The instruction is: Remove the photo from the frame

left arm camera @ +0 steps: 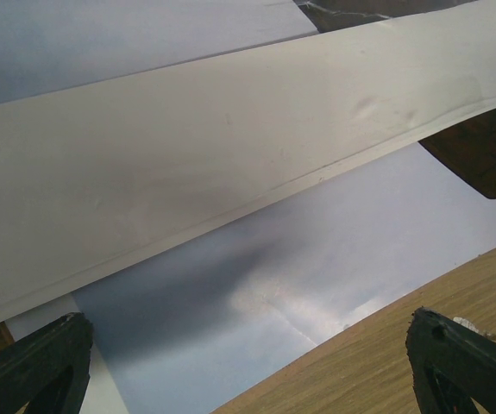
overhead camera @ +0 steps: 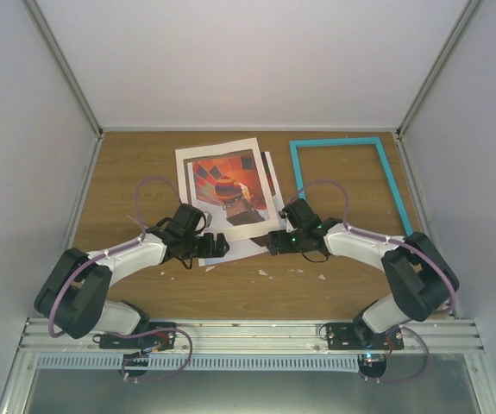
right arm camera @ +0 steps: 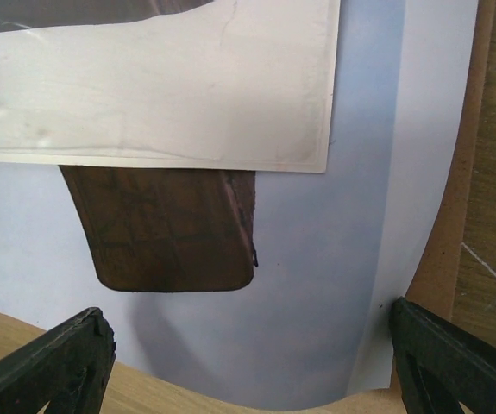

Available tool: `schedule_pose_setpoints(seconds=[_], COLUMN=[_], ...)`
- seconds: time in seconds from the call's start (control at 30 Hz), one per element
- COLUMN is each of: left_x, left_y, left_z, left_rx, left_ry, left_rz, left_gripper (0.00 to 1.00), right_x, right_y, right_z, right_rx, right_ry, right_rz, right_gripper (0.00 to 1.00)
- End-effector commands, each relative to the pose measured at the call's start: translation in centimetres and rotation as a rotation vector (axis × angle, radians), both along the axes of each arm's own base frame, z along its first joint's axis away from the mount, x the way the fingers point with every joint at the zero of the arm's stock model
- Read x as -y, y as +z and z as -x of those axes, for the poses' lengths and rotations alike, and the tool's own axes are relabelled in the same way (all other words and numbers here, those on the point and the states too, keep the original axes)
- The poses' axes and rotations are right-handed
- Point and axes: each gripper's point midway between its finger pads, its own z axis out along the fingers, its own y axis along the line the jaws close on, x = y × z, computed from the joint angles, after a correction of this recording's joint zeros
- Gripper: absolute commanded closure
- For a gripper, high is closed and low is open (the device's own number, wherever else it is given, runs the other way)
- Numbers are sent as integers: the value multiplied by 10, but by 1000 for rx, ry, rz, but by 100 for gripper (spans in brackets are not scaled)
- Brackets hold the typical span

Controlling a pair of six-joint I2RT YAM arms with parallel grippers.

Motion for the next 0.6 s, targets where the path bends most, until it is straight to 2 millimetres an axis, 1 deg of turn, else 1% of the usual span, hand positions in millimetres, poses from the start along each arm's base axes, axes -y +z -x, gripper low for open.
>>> schedule_pose_setpoints(seconds=[0.0, 0.23, 0.37, 0.57], left_x=[-6, -6, -7, -5], left_y=[-27, -27, -28, -27], left_z=[25, 25, 25, 25], left_rx=[-100, -98, -98, -96], left_ry=[-28, -30, -29, -37], left_rz=[-40, -39, -40, -36], left_gripper=[1, 1, 1, 1], right_x=[-10, -3, -2, 8], right_y=[7, 11, 20, 27], right_z=[5, 5, 3, -11], right_rx=[-18, -37, -19, 30], right_ry=[20, 2, 2, -28], right_rz=[-121, -253, -331, -365], right_gripper=[12, 12, 12, 12])
